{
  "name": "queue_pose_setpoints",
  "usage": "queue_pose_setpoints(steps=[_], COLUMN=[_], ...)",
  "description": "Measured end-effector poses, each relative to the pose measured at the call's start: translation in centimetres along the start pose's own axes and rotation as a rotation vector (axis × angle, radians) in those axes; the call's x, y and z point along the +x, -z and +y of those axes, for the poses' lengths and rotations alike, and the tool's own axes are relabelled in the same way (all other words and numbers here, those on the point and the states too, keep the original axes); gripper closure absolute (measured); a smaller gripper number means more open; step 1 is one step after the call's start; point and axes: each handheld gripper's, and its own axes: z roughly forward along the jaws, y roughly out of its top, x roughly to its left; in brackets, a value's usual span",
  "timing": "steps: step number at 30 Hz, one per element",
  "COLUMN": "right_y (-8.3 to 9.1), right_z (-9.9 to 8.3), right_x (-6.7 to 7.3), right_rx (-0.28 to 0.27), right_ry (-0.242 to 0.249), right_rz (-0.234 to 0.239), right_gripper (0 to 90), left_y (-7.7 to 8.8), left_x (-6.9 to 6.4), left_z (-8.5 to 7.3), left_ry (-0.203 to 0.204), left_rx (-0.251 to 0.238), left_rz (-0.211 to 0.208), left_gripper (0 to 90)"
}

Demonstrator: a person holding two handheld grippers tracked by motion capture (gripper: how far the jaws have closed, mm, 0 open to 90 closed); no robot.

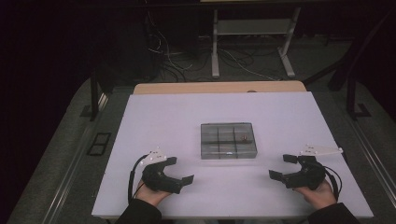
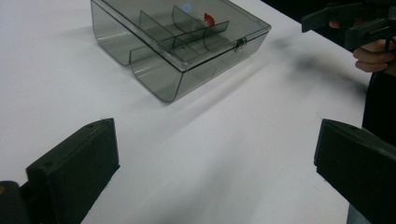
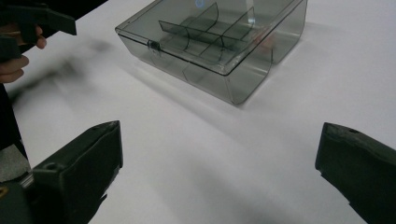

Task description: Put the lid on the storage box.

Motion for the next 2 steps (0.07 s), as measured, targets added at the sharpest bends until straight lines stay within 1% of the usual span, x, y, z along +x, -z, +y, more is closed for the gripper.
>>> queue_pose_setpoints(steps=[2], right_y=[0.04], right_z=[-0.23], right_x=[0.03], right_rx=[-0.002], right_ry=[-0.001], right_rz=[-0.001], right_gripper=[0.6], left_y=[0.1], left_x=[0.11], left_z=[-0.34], left_ry=[-0.003], left_rx=[-0.002], left_rz=[0.001], left_gripper=[0.0])
